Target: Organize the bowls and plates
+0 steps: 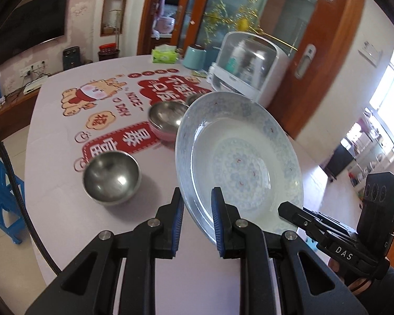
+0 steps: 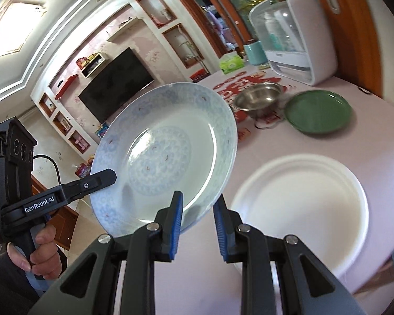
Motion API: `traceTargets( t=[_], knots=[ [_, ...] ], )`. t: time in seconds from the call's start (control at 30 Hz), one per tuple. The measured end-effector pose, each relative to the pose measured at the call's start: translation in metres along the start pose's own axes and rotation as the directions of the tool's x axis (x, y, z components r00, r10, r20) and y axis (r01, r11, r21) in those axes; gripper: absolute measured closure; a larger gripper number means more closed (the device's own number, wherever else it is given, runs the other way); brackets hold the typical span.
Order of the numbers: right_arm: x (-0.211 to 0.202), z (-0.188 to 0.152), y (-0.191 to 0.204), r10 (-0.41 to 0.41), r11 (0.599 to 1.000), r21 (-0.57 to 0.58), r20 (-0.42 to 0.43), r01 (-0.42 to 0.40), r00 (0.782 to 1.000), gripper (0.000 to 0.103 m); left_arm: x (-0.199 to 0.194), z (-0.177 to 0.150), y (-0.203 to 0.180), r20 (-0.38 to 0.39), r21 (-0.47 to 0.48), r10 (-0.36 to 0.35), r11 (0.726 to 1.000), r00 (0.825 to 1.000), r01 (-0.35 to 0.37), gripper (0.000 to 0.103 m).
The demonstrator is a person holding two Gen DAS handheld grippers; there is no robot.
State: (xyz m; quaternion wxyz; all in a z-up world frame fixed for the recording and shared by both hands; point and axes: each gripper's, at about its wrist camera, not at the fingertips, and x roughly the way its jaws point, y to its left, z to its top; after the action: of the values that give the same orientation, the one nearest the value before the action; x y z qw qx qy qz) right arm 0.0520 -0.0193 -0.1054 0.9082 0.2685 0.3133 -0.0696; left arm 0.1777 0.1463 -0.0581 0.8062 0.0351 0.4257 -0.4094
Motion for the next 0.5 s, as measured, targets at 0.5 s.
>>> traceTargets(
  t=[0.5],
  knots=[
    [-0.035, -0.036, -0.045, -0.087, 0.996, 0.023, -0.093, 0.090, 0.992, 0.080, 0.035, -0.045, -0.045, -0.157, 0.005, -0.017, 1.000, 0.987, 0.018, 0.085]
  ],
)
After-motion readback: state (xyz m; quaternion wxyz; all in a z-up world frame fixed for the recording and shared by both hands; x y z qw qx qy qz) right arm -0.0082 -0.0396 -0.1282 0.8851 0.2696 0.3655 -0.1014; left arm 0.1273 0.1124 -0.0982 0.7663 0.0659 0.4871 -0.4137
